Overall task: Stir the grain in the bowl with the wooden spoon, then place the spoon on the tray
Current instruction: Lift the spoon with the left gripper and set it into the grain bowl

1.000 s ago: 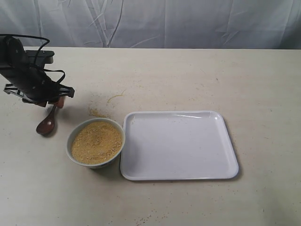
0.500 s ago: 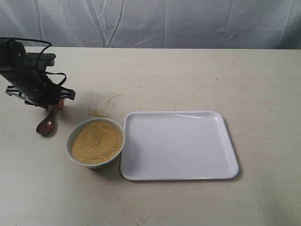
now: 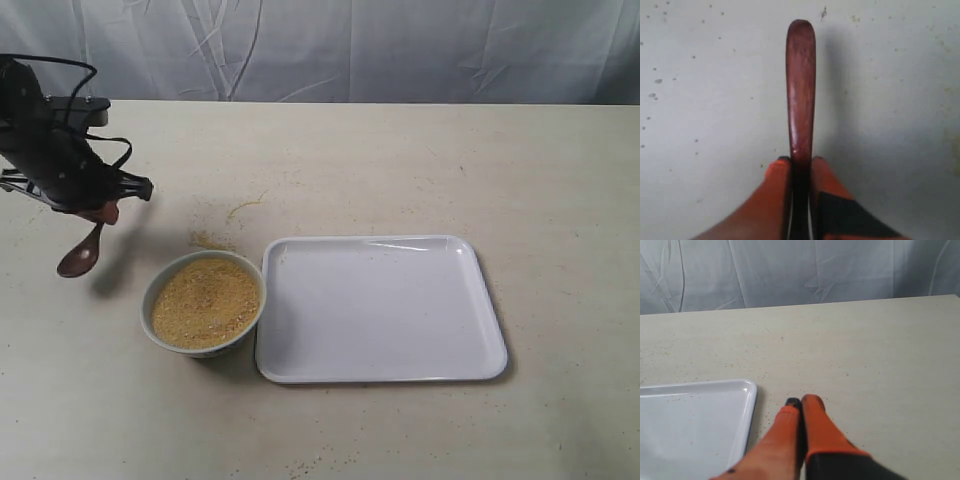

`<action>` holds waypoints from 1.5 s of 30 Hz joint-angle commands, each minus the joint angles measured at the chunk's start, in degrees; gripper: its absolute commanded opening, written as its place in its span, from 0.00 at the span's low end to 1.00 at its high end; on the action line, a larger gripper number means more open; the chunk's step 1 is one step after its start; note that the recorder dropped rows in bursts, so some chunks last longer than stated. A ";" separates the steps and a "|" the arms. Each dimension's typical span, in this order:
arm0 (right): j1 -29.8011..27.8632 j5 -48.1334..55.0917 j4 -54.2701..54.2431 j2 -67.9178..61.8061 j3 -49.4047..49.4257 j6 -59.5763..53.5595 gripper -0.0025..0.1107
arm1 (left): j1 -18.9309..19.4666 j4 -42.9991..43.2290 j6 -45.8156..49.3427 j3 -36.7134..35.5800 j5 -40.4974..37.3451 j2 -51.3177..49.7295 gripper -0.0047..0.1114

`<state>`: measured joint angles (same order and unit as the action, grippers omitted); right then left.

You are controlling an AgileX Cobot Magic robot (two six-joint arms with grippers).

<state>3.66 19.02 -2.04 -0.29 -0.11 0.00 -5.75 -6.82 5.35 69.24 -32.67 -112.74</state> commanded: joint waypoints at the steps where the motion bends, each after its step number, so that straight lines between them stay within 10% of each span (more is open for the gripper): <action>1: -0.21 -0.49 0.02 0.29 0.11 0.00 0.03 | -0.14 -1.09 -0.24 -0.06 -4.08 5.40 0.04; 7: -0.21 -0.37 0.02 0.29 0.11 0.00 0.03 | -3.10 -24.47 4.73 -6.07 -0.53 15.21 0.04; 16: -0.21 -0.37 0.02 0.29 0.11 0.00 0.03 | -21.34 -36.01 4.74 -19.67 26.00 19.05 0.04; 26: -0.21 -0.51 0.13 0.29 0.11 0.00 0.03 | -21.82 -37.59 3.43 -27.17 33.36 19.05 0.05; 34: -0.21 -0.40 0.00 0.29 0.11 0.00 0.03 | -21.82 -37.70 3.53 -28.19 32.67 19.05 0.47; 45: -0.21 -0.40 0.00 0.29 0.11 0.00 0.03 | -21.82 -31.34 3.81 -28.19 34.32 22.83 0.54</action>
<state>3.66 19.02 -2.04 -0.29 -0.11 0.00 -27.43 -41.04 9.06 41.23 0.00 -92.08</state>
